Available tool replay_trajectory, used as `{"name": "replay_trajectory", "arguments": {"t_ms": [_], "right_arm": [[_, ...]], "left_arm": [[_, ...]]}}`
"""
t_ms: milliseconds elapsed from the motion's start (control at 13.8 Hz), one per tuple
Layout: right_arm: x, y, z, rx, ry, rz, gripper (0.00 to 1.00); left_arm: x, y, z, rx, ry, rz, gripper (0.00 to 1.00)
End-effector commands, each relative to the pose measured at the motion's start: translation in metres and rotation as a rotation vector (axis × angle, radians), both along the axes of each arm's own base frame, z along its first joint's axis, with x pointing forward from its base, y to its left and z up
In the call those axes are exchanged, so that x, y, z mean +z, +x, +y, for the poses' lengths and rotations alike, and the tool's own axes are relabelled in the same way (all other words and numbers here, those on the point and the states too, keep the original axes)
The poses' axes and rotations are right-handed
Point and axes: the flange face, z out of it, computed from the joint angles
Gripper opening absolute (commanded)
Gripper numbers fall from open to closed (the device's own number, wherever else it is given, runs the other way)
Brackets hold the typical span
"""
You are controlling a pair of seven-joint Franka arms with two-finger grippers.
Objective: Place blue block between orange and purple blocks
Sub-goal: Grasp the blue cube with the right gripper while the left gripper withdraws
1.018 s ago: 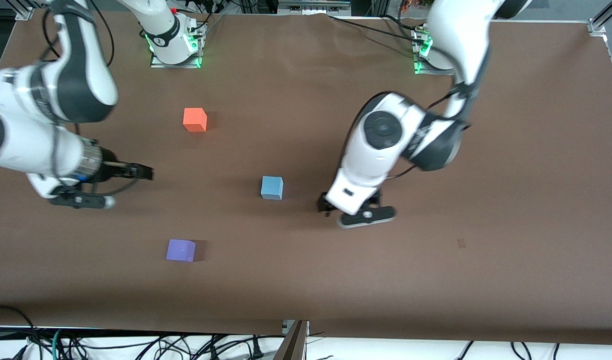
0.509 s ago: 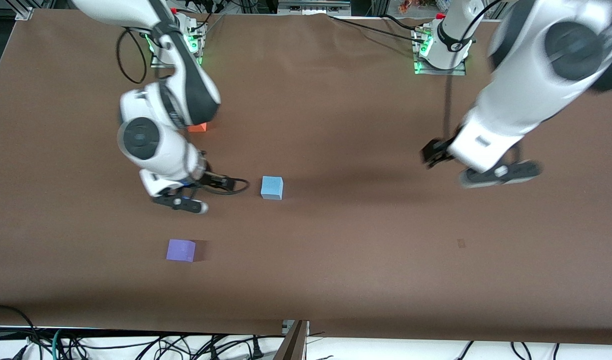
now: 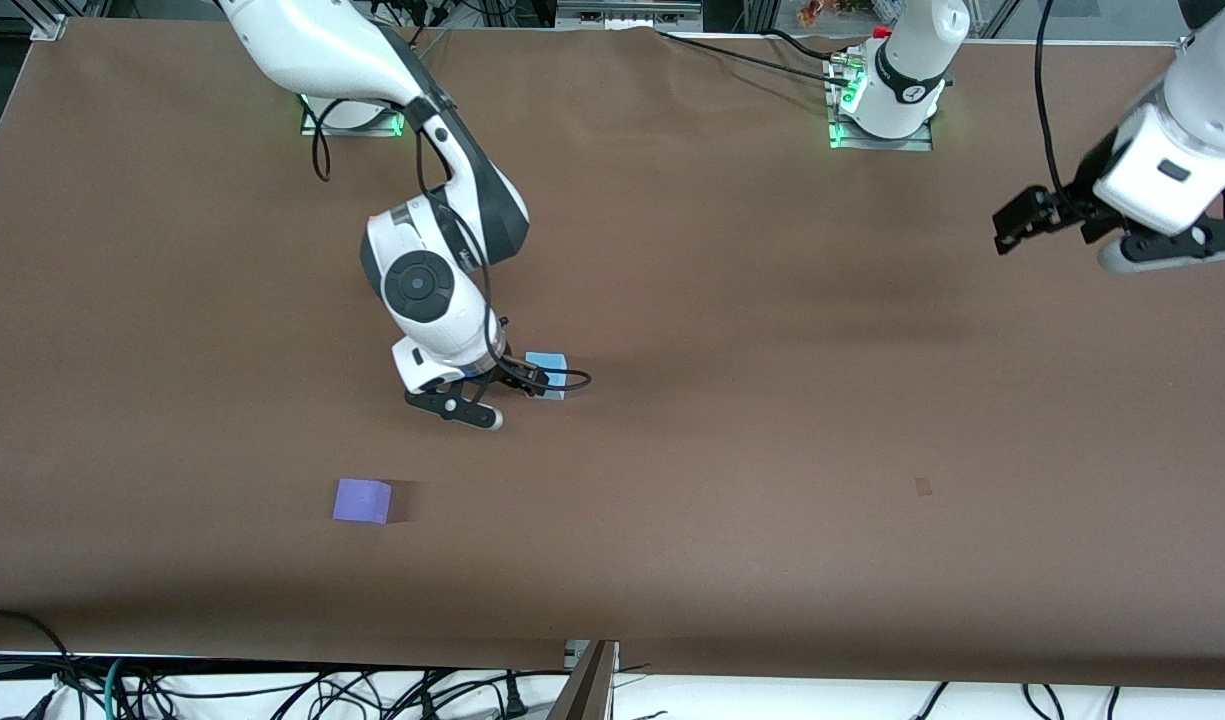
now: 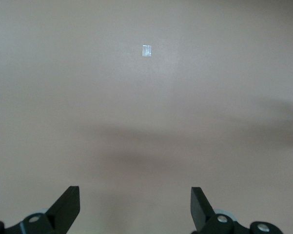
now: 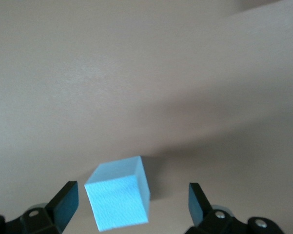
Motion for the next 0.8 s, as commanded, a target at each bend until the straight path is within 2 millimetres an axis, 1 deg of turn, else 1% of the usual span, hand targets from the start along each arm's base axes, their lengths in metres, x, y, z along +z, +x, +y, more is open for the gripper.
{"name": "replay_trajectory", "arguments": {"t_ms": [0, 73, 218, 364, 436, 509, 582, 727], "right_arm": [[-0.02, -0.004, 0.021, -0.027, 0.014, -0.033, 1.0], [-0.025, -0.005, 0.022, -0.025, 0.014, -0.031, 1.0], [-0.035, -0.008, 0.024, -0.012, 0.005, -0.021, 1.0], [-0.05, -0.017, 0.033, 0.011, -0.008, -0.004, 1.0], [-0.056, -0.017, 0.033, 0.013, -0.013, 0.0, 1.0], [-0.057, -0.018, 0.035, 0.016, -0.014, 0.0, 1.0], [-0.057, -0.02, 0.038, 0.021, -0.014, 0.0, 1.0], [-0.057, -0.021, 0.038, 0.024, -0.015, 0.002, 1.0]], "left_arm": [[-0.003, 0.001, 0.008, -0.012, -0.037, 0.001, 1.0], [0.0, -0.002, 0.008, -0.051, -0.029, 0.001, 1.0], [0.0, -0.002, 0.01, -0.166, -0.032, 0.001, 1.0], [-0.001, 0.001, 0.017, -0.182, -0.033, -0.001, 1.0], [0.0, 0.002, 0.019, -0.179, -0.033, -0.004, 1.0], [0.0, 0.004, 0.019, -0.179, -0.033, -0.009, 1.0], [-0.005, 0.008, 0.02, -0.178, -0.033, -0.003, 1.0], [0.001, 0.012, 0.02, -0.178, -0.032, -0.018, 1.0]]}}
